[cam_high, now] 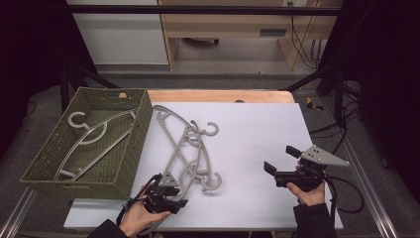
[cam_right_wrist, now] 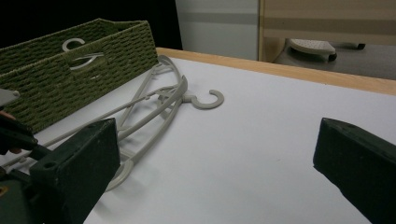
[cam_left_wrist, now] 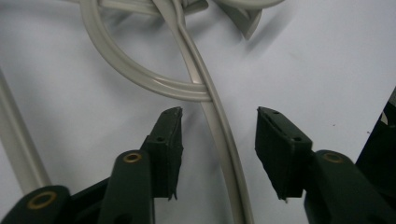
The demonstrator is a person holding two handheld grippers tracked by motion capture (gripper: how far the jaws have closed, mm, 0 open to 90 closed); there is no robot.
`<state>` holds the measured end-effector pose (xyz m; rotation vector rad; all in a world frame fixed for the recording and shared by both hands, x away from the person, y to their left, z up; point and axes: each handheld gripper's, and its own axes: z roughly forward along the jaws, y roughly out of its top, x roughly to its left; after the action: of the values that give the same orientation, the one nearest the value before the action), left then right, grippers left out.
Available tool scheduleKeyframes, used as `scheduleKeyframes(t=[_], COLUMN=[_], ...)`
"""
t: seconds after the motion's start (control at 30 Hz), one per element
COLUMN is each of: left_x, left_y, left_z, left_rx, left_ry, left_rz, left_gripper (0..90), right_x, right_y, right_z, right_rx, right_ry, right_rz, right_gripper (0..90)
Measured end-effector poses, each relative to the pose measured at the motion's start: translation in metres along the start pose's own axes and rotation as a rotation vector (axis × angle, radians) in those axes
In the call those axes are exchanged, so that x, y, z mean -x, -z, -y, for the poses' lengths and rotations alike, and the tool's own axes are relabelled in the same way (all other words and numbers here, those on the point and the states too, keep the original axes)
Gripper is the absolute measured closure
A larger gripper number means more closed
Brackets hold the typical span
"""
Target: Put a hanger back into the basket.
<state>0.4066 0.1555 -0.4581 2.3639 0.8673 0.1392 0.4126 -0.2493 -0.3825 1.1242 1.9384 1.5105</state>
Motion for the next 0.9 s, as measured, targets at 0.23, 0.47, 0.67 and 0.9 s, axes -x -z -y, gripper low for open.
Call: scheduleKeyframes(t=[0.23,0.47,0.67,0.9], left_x=[0.003,0.000,-0.003,-0.006], left_y=[-0.006,-0.005,-0.003,0.010], left_z=[-0.001,-0.002,-0.001,-0.002], left_rx=[-0.003,-0.015,-0.027,-0.002], left_ry=[0.046,0.086,0.116,0.121], left_rz=[-0.036,-0.029,-0.037,-0.040], left_gripper=[68.4,75.3,77.3,81.3], right_x=[0.000,0.000,-0.001,0.000], right_y=[-0.001,-0.001,-0.001,0.000], right_z=[0.000,0.000,0.000,0.000], right_rx=[-0.002,-0.001,-0.006,-0.003], right_ry=[0.003,0.000,0.001,0.003], right_rz=[-0.002,0.001,-0.001,-0.002], right_gripper=[0.9,0.9,0.9,0.9])
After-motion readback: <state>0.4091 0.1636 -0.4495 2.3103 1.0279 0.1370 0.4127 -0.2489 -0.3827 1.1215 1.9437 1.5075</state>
